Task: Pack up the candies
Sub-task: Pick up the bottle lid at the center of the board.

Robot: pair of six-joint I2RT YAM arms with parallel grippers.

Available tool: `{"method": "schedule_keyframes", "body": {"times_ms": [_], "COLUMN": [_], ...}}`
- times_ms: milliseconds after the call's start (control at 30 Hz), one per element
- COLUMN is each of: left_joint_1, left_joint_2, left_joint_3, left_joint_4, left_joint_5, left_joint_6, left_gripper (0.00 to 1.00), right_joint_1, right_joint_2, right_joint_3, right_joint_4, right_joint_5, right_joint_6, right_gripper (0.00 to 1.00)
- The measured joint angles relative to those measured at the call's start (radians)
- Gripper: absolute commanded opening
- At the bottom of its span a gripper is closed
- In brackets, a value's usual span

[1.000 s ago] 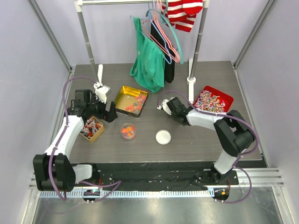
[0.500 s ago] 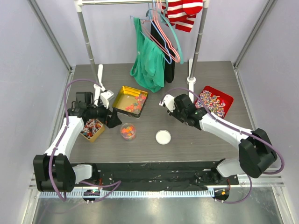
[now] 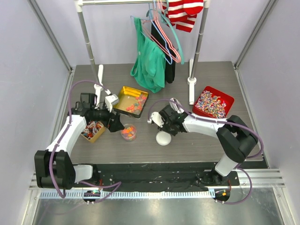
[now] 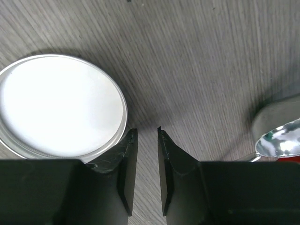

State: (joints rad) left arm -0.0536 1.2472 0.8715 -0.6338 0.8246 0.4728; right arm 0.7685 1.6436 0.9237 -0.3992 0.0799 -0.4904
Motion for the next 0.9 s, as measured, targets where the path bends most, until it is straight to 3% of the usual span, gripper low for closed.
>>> {"method": "schedule_keyframes", "body": {"times_ms": [400,900], "left_joint_1": [-0.012,-0.016], "left_joint_2": [0.023,0.031], "left_joint_3": [0.0,-0.001], "left_joint_4": [0.009,0.015], "left_joint_5": [-0.039,-0.055], "left_joint_6": [-0.002,-0.002], "left_gripper": [1.0,1.0], "right_joint_1": [0.0,0.0], "right_joint_2": [-0.032,-0.025], "right_joint_3": [0.023,0.06], "right_joint_4": [0.007,-0.048], "right_joint_5": [0.025,-0.121], "right_joint_6": [0.047,0.057], "right_gripper": [0.3,0.32]}}
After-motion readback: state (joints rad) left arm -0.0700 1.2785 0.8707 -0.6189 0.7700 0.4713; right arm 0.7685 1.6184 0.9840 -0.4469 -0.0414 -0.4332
